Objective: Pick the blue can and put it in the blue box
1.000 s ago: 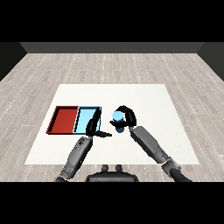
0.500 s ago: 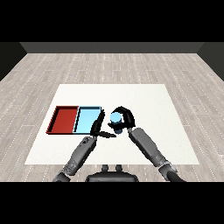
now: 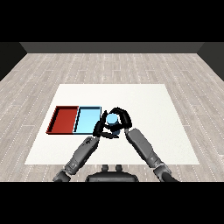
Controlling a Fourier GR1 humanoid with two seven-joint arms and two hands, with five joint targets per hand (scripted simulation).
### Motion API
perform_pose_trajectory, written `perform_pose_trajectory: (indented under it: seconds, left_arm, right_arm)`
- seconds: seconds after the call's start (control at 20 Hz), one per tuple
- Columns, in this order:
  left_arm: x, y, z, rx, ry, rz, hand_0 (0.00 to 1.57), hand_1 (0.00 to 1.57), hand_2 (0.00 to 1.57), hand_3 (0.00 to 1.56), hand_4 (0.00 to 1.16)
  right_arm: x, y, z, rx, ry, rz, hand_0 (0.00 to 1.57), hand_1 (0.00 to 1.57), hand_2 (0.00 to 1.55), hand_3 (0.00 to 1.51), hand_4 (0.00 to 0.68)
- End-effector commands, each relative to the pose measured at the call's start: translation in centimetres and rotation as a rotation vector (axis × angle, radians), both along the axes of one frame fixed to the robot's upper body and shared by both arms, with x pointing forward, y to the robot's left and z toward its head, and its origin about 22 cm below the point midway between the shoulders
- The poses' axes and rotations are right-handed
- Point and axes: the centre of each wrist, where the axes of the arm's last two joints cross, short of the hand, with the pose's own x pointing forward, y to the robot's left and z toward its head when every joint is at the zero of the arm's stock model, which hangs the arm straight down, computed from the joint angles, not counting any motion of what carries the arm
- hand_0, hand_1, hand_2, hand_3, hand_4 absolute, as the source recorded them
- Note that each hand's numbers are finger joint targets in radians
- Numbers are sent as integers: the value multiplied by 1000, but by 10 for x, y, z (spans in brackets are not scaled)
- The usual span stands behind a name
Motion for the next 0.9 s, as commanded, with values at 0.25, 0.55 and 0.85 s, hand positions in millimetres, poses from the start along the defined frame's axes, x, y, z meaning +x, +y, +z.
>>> perform_pose_trajectory:
  seconds: [0.25, 0.55, 0.85]
  left_arm:
    - [2, -2, 9, 17, 4, -23, 0, 0, 0, 0, 0]
    - [18, -6, 19, -8, -2, -33, 0, 0, 0, 0, 0]
    - [16, -14, 0, 209, -81, 50, 270, 270, 517, 0, 571]
  right_arm:
    - [-9, 31, -14, -27, 2, 23, 1419, 1419, 1430, 1388, 651]
    - [-1, 34, -5, -52, -21, 51, 1408, 1408, 1439, 1389, 625]
    - [-18, 41, 1, -66, -18, 109, 1278, 1278, 1416, 1396, 613]
